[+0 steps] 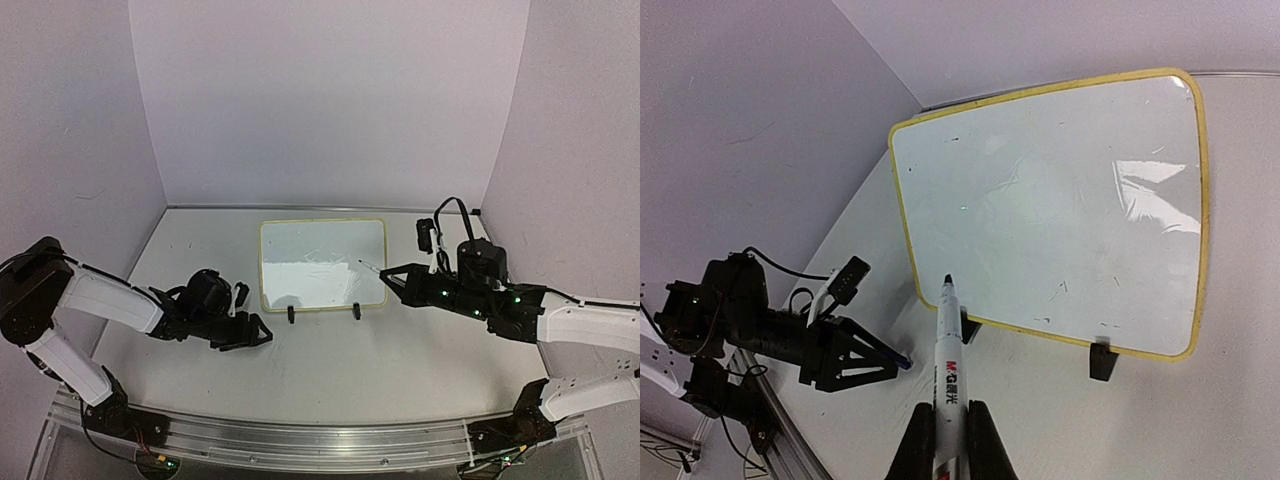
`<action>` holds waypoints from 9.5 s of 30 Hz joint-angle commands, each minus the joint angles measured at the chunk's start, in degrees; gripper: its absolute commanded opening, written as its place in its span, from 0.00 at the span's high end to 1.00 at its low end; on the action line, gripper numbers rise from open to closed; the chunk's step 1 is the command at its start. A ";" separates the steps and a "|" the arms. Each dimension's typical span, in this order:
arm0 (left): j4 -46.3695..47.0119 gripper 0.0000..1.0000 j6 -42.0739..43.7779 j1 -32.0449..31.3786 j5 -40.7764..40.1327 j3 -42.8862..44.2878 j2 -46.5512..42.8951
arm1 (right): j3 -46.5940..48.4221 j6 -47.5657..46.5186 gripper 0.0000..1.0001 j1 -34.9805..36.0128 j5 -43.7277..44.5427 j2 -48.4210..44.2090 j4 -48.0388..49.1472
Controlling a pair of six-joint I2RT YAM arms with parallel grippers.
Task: Write a sentence on the whiteboard
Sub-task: Place the pen cap at the center of the board, then hold the whiteboard at the center of the board, then adjust the whiteboard at the center of the board, then write a sentence on the whiteboard.
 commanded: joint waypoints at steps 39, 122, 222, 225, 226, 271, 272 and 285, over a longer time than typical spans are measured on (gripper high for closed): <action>-21.21 0.41 30.89 24.58 31.55 41.67 11.01 | 5.11 -2.61 0.97 -0.04 -9.66 0.54 -0.28; -24.40 1.00 55.24 24.60 41.80 33.39 10.34 | 30.13 -11.34 1.00 4.21 -13.80 34.52 6.03; -26.91 1.00 56.46 24.60 40.60 36.02 10.67 | 32.11 -12.24 1.00 2.38 -11.52 42.67 8.76; -26.88 1.00 56.48 24.60 40.61 36.12 10.69 | 32.86 -12.23 1.00 2.28 -11.77 43.45 8.76; -26.91 1.00 56.49 24.60 40.61 36.14 10.70 | 33.12 -12.19 1.00 2.22 -11.78 43.67 8.76; -27.36 1.00 56.74 24.52 40.07 36.44 10.55 | 31.26 -13.81 1.00 2.03 -10.12 42.08 7.53; -27.42 1.00 56.73 24.52 40.07 36.42 10.50 | 31.64 -13.86 1.00 1.98 -10.23 42.17 7.45; -27.52 1.00 56.78 24.34 40.07 36.50 10.52 | 33.85 -14.43 1.00 1.99 -11.52 43.10 7.44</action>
